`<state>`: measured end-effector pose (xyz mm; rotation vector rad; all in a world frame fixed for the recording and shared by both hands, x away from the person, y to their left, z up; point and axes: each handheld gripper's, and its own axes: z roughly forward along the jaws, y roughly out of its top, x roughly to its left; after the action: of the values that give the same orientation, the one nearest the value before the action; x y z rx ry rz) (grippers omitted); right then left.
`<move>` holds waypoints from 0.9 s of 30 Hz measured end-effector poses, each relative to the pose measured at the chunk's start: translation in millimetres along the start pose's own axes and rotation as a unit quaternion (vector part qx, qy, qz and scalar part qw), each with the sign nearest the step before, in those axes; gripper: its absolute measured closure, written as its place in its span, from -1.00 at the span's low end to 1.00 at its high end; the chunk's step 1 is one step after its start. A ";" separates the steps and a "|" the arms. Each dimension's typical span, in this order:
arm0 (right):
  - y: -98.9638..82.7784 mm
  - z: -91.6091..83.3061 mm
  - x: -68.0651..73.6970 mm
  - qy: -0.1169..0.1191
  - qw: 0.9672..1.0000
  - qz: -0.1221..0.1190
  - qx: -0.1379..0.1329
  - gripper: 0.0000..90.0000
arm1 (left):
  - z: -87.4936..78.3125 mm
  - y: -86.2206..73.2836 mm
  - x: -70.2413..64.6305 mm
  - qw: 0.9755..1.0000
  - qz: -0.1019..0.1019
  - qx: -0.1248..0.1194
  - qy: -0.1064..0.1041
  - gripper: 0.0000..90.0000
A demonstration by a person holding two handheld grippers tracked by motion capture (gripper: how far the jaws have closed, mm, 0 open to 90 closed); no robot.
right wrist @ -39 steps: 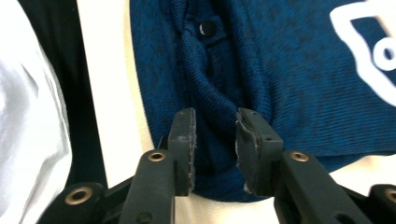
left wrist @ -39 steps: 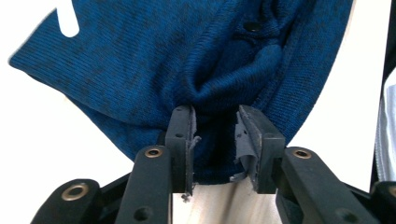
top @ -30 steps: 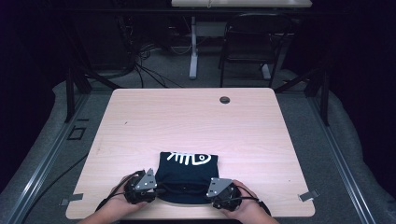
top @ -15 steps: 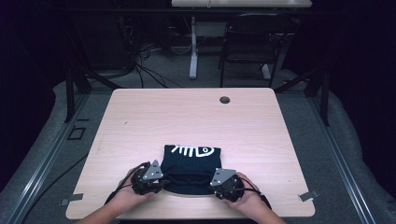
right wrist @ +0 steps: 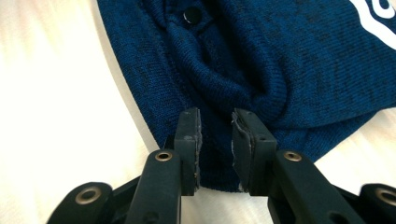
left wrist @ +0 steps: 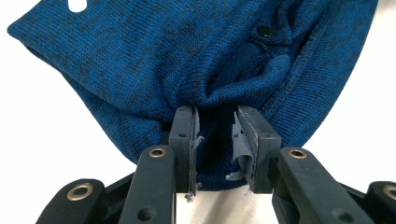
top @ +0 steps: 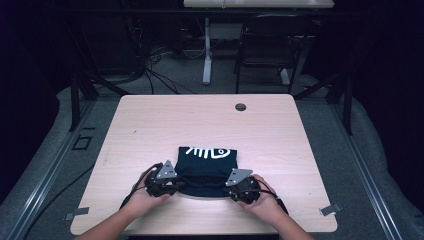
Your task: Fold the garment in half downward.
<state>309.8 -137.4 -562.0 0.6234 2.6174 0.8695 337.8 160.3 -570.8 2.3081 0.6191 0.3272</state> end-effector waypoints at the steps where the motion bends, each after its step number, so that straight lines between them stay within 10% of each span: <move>1: -0.1 1.5 -1.3 -0.003 1.000 0.008 -0.006 0.59 | 1.3 0.0 1.4 1.000 -0.005 -0.005 0.001 0.53; 27: 7.4 0.1 -13.7 -0.016 0.999 0.032 -0.020 0.51 | 0.0 4.5 9.2 0.999 -0.047 -0.027 0.002 0.38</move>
<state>323.8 -138.8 -555.3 0.7067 2.5575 0.9217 347.2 162.2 -567.2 2.2193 0.7108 0.2994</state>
